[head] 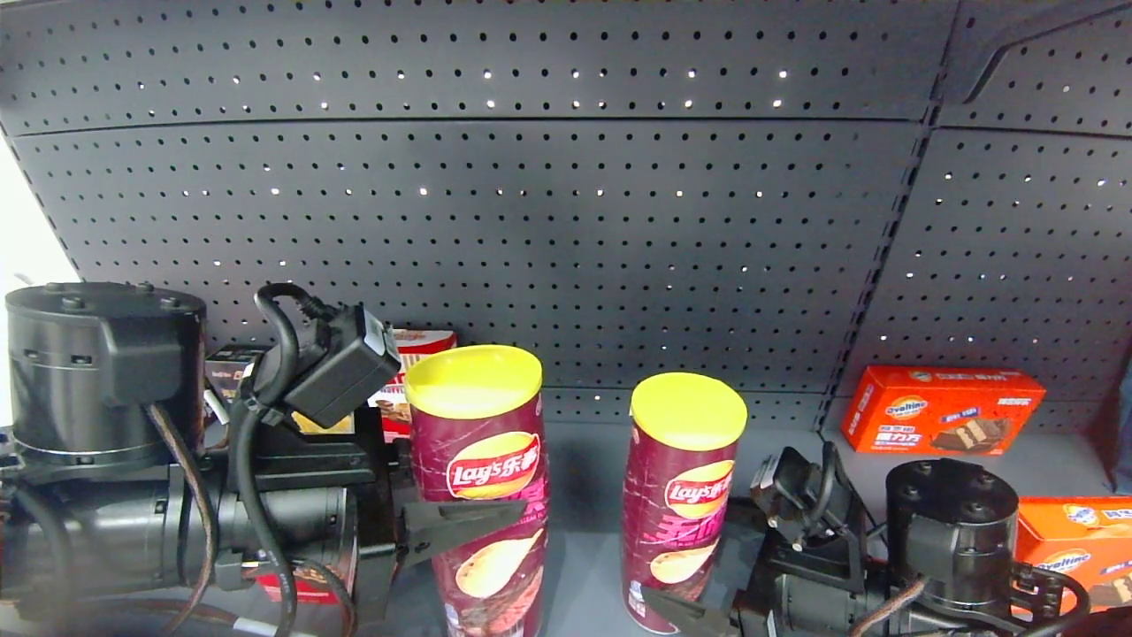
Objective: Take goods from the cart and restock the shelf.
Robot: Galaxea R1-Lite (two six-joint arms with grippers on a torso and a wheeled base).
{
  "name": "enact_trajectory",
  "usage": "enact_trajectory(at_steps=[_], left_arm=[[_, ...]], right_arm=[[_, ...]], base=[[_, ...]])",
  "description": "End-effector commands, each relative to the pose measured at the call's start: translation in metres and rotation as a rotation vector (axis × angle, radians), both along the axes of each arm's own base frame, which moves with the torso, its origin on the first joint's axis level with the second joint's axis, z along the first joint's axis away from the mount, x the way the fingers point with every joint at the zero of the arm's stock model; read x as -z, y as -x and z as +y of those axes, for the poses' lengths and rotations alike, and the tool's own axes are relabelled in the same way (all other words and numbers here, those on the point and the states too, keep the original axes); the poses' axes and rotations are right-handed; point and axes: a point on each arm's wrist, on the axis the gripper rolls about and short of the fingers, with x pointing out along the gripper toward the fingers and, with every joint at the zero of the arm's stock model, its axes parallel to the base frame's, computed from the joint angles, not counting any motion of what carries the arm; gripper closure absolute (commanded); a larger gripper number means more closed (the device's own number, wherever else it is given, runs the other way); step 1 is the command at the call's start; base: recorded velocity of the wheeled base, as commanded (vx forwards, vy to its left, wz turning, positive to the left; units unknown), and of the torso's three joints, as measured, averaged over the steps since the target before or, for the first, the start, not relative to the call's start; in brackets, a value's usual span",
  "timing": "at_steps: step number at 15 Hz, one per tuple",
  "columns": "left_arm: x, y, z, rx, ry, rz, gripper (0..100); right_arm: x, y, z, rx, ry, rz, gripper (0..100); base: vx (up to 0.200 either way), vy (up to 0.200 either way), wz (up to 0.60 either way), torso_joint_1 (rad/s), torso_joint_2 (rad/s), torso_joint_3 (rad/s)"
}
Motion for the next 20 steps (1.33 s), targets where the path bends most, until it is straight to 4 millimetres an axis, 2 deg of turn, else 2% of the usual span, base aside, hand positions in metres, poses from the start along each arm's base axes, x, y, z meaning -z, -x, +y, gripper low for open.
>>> enact_trajectory(at_steps=[1,3,6,7,11,13,16,18,19,20], left_arm=[[0.0,0.0,0.0,0.0,0.0,0.001,100],[0.002,0.001,0.001,-0.001,-0.003,0.004,100],[0.005,0.003,0.002,-0.001,-0.009,0.015,100],[0.007,0.003,0.002,-0.001,-0.011,0.019,100],[0.004,0.003,0.001,0.0,-0.007,0.011,100],[0.004,0.003,0.001,0.0,-0.007,0.011,100],[0.003,0.003,0.001,0.001,-0.004,0.004,100],[0.001,0.002,0.001,0.001,0.0,-0.004,100],[0.0,0.002,0.001,0.0,0.008,-0.014,100],[-0.004,0.007,0.004,-0.004,0.022,-0.035,100]], right_arm=[[-0.003,0.001,-0.002,0.003,-0.006,-0.008,0],[-0.009,0.013,-0.012,-0.001,-0.019,-0.023,0],[-0.023,0.044,-0.039,-0.005,-0.054,-0.065,0],[-0.028,0.059,-0.058,0.016,-0.078,-0.095,0],[-0.048,0.073,-0.107,0.228,-0.146,-0.251,0],[-0.049,0.083,-0.127,0.345,-0.138,-0.301,0],[-0.059,0.098,-0.145,0.471,-0.135,-0.422,0],[-0.057,0.109,-0.151,0.522,-0.123,-0.418,0],[-0.056,0.118,-0.159,0.616,-0.113,-0.434,0],[-0.053,0.14,-0.165,0.69,-0.127,-0.464,0]], base=[[0.0,0.0,0.0,0.0,0.0,0.0],[0.0,0.0,0.0,0.0,0.0,0.0],[0.0,0.0,0.0,0.0,0.0,0.0],[0.0,0.0,0.0,0.0,0.0,0.0],[0.0,0.0,0.0,0.0,0.0,0.0],[0.0,0.0,0.0,0.0,0.0,0.0],[0.0,0.0,0.0,0.0,0.0,0.0],[0.0,0.0,0.0,0.0,0.0,0.0],[0.0,0.0,0.0,0.0,0.0,0.0],[0.0,0.0,0.0,0.0,0.0,0.0]])
